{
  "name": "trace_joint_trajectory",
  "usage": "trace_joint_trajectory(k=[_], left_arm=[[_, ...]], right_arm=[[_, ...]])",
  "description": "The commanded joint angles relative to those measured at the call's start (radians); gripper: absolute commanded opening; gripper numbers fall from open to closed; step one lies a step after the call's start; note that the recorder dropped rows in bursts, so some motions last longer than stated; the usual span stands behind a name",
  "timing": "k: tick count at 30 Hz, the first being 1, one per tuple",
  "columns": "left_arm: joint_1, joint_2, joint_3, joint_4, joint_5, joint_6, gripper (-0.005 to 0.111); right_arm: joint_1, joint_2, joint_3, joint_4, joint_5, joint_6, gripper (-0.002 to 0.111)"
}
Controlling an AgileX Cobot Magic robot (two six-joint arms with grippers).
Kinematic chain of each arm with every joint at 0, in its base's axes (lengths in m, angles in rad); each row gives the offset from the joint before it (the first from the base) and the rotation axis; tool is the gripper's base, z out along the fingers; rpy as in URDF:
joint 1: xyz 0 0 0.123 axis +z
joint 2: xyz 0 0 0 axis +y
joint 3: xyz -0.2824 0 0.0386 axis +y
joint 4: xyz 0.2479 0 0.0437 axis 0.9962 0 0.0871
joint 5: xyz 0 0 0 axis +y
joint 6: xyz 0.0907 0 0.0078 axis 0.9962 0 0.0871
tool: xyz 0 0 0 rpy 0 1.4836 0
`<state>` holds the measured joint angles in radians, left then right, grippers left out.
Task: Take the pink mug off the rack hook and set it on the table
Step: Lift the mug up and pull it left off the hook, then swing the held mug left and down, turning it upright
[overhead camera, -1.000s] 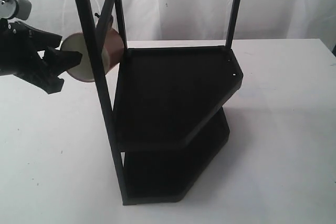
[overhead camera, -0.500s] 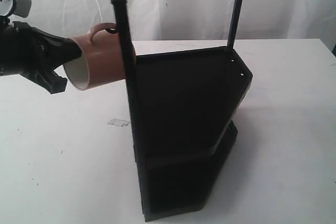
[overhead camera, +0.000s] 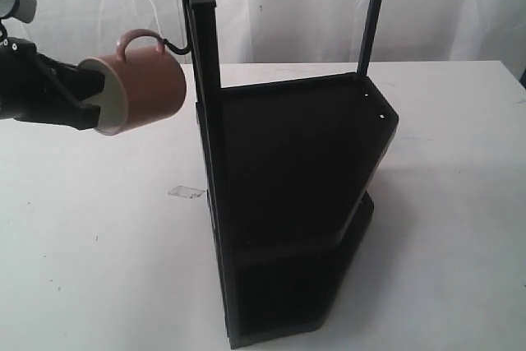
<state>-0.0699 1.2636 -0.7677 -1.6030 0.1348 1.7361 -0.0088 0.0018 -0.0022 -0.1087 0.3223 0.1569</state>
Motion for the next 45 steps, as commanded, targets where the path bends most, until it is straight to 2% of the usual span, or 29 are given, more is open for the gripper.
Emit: trace_joint_trajectory(k=[1,6,13,17,20,22,24,25,29,33,38,40,45], left_arm=[[-0.003,-0.048,-0.001,-0.026,-0.011,-0.030,0.000],[-0.003,-0.156,-0.001,-0.026,-0.119,-0.155,0.000],[-0.003,-0.270,0.022,0.089,-0.118,-0.158,0.000],[-0.003,-0.260,0.041,0.097,-0.231,-0.158,0.000],[-0.003,-0.215,0.041,0.090,-0.301,-0.109,0.000],[-0.003,-0.186,0.041,0.002,-0.319,-0.048,0.000],[-0.003,-0.153,0.037,-0.141,-0.324,0.100,0.000],[-0.003,-0.141,0.033,-0.141,-0.320,0.146,0.000],[-0.003,-0.109,-0.008,-0.141,-0.318,0.154,0.000],[-0.003,-0.099,-0.049,-0.141,-0.245,0.225,0.000],[-0.003,-0.099,-0.049,-0.132,0.058,0.226,0.000],[-0.003,-0.099,-0.056,-0.082,0.128,0.214,0.000],[-0.003,-0.099,-0.074,-0.055,0.073,0.159,0.000]], right_arm=[[0.002,-0.002,0.002,0.003,-0.010,0.005,0.000],[0.002,-0.002,0.002,0.003,-0.010,0.005,0.000],[0.002,-0.002,0.002,0.005,-0.010,0.005,0.000],[0.002,-0.002,0.002,0.005,-0.010,0.005,0.000],[0.002,-0.002,0.002,0.005,-0.010,0.005,0.000],[0.002,-0.002,0.002,0.005,-0.010,0.005,0.000],[0.002,-0.002,0.002,0.005,-0.010,0.005,0.000],[0.002,-0.002,0.002,0.005,-0.010,0.005,0.000],[0.002,-0.002,0.002,0.005,-0.010,0.005,0.000],[0.002,-0.002,0.002,0.005,-0.010,0.005,0.000],[0.002,-0.002,0.002,0.005,-0.010,0.005,0.000],[0.002,-0.002,0.002,0.005,-0.010,0.005,0.000],[0.002,-0.002,0.002,0.005,-0.010,0.005,0.000]])
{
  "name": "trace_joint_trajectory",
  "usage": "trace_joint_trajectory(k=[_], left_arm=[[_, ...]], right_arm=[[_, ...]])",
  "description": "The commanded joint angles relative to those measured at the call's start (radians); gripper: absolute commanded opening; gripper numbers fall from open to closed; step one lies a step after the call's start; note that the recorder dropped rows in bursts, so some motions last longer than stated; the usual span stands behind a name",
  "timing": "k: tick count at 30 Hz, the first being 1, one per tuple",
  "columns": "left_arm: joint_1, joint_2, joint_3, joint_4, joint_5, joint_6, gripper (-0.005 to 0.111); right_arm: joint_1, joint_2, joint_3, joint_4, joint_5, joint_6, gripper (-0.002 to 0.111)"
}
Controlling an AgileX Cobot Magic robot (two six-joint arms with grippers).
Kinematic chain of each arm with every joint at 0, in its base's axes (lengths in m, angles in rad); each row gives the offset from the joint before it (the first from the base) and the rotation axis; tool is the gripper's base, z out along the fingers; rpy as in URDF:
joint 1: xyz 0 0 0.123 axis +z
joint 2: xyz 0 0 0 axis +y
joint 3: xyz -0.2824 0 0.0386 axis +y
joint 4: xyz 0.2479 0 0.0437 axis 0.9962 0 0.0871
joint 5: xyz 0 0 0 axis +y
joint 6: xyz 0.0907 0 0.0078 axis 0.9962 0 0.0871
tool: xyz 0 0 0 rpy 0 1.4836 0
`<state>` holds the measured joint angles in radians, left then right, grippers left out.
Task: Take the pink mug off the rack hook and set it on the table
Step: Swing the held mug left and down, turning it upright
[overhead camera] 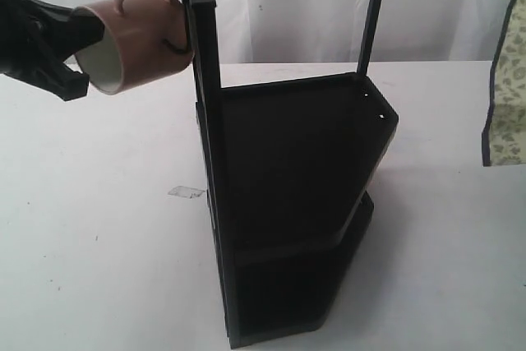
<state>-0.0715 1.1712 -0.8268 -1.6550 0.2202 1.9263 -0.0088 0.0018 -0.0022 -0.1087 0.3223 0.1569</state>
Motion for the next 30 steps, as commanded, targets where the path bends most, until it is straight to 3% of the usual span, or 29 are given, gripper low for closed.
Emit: trace_joint_trajectory(k=[1,15,25,27,30], left_arm=[[-0.001,-0.007,-0.015,-0.003,-0.014,-0.031,0.000],[-0.001,-0.134,-0.013,0.168,-0.017,-0.015,0.000],[0.001,-0.206,-0.010,0.182,-0.033,-0.108,0.000],[0.001,-0.206,-0.010,0.375,-0.016,-0.280,0.000],[0.001,-0.206,-0.019,0.817,-0.025,-0.766,0.000]], right_arm=[[0.002,-0.002,0.002,0.005,-0.010,0.005,0.000],[0.002,-0.002,0.002,0.005,-0.010,0.005,0.000],[0.002,-0.002,0.002,0.005,-0.010,0.005,0.000],[0.002,-0.002,0.002,0.005,-0.010,0.005,0.000],[0.002,-0.002,0.002,0.005,-0.010,0.005,0.000]])
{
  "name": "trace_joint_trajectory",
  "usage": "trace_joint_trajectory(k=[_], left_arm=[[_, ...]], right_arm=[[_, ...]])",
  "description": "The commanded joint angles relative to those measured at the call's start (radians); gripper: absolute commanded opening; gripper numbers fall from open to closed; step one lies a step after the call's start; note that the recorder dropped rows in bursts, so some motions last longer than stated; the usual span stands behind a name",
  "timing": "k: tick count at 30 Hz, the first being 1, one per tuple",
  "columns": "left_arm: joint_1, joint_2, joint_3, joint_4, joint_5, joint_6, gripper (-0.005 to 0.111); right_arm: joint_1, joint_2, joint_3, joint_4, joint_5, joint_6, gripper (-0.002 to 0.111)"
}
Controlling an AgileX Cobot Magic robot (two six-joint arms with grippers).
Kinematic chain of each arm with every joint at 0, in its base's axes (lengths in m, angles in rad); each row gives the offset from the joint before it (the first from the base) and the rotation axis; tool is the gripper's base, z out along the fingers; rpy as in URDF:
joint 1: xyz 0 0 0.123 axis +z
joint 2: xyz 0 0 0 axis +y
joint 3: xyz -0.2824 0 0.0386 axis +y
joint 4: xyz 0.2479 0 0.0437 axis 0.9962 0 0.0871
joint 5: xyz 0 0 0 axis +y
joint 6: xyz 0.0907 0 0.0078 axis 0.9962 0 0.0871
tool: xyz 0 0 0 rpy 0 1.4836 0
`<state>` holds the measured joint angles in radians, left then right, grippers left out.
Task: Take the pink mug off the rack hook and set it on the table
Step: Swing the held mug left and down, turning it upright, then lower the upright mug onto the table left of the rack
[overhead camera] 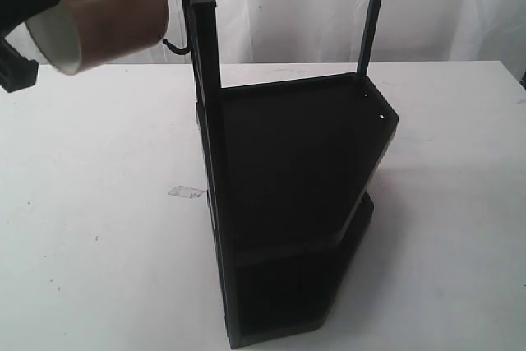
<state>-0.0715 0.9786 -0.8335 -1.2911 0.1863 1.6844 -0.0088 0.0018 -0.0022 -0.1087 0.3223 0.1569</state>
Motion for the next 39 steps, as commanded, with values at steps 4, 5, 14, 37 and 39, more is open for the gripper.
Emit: trace_joint_trajectory(k=[4,5,14,37,39], left_arm=[[0.001,-0.012,-0.019,1.355,0.040,-1.676,0.000],[0.001,-0.012,-0.019,1.395,0.072,-1.735,0.000],[-0.137,0.076,-0.263,1.382,0.505,-1.634,0.000],[-0.141,0.385,-0.514,1.291,0.919,-1.569,0.000],[-0.162,0.412,-0.530,1.284,0.951,-1.569,0.000]], right_arm=[[0.002,-0.002,0.002,0.005,-0.010,0.005,0.000],[0.002,-0.002,0.002,0.005,-0.010,0.005,0.000],[0.002,-0.002,0.002,0.005,-0.010,0.005,0.000],[0.002,-0.002,0.002,0.005,-0.010,0.005,0.000],[0.002,-0.002,0.002,0.005,-0.010,0.005,0.000]])
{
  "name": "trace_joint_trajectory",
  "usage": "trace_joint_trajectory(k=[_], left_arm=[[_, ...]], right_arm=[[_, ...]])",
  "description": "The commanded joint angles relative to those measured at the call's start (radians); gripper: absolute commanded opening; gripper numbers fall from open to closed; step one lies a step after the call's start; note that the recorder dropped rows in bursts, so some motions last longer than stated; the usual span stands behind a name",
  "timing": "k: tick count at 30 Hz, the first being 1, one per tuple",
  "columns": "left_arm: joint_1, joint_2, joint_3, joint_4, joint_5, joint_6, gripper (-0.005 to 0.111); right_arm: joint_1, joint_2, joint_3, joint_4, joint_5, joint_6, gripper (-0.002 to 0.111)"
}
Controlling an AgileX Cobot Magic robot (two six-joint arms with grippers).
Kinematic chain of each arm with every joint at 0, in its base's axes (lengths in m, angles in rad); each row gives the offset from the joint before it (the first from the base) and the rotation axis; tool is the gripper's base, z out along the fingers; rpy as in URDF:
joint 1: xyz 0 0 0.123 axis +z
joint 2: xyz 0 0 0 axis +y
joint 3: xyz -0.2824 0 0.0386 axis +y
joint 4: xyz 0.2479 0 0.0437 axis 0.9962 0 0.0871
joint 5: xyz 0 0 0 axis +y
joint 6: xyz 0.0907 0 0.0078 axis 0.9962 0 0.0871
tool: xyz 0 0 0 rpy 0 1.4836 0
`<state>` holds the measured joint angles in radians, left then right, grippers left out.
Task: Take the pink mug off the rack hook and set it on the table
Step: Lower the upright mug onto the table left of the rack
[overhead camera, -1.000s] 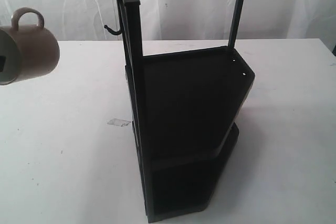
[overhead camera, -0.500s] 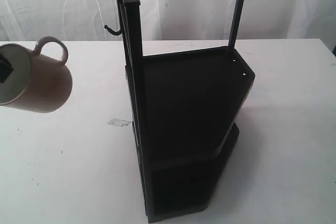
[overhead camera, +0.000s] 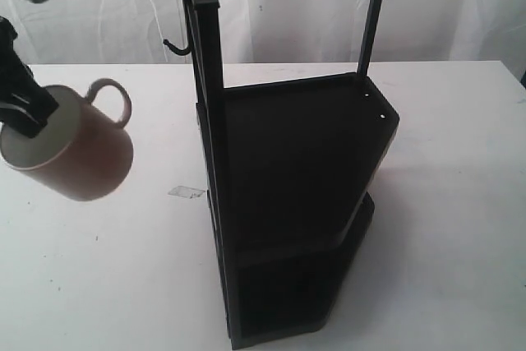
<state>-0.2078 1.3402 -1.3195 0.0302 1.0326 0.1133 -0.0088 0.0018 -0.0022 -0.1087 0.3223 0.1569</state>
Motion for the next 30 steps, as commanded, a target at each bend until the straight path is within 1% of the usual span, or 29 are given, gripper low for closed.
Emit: trace_joint_trajectory(k=[1,5,6,8,13,18,20,25,27,30], left_arm=[[-0.040,0.056,-0.046,-0.037,0.105,0.003,0.000],[-0.114,0.062,-0.046,-0.030,0.105,0.003,0.000],[-0.136,0.062,-0.046,-0.007,0.103,0.012,0.000],[-0.156,0.067,-0.046,0.034,0.095,0.031,0.000],[-0.154,0.069,-0.039,0.052,0.027,0.041,0.000],[-0.154,0.090,-0.037,0.015,0.036,0.170,0.000],[-0.154,0.106,-0.037,-0.002,0.025,0.175,0.000],[-0.154,0.165,-0.037,-0.103,-0.077,0.175,0.000],[-0.154,0.185,-0.037,-0.105,-0.088,0.181,0.000],[-0.154,0.204,-0.037,-0.061,-0.083,0.182,0.000]], right_arm=[[0.002,-0.002,0.002,0.005,-0.010,0.005,0.000],[0.002,-0.002,0.002,0.005,-0.010,0.005,0.000],[0.002,-0.002,0.002,0.005,-0.010,0.005,0.000],[0.002,-0.002,0.002,0.005,-0.010,0.005,0.000],[0.002,-0.002,0.002,0.005,-0.010,0.005,0.000],[0.002,-0.002,0.002,0.005,-0.010,0.005,0.000],[0.002,-0.002,0.002,0.005,-0.010,0.005,0.000],[0.002,-0.002,0.002,0.005,-0.010,0.005,0.000],[0.002,-0.002,0.002,0.005,-0.010,0.005,0.000],[0.002,-0.002,0.002,0.005,-0.010,0.005,0.000]])
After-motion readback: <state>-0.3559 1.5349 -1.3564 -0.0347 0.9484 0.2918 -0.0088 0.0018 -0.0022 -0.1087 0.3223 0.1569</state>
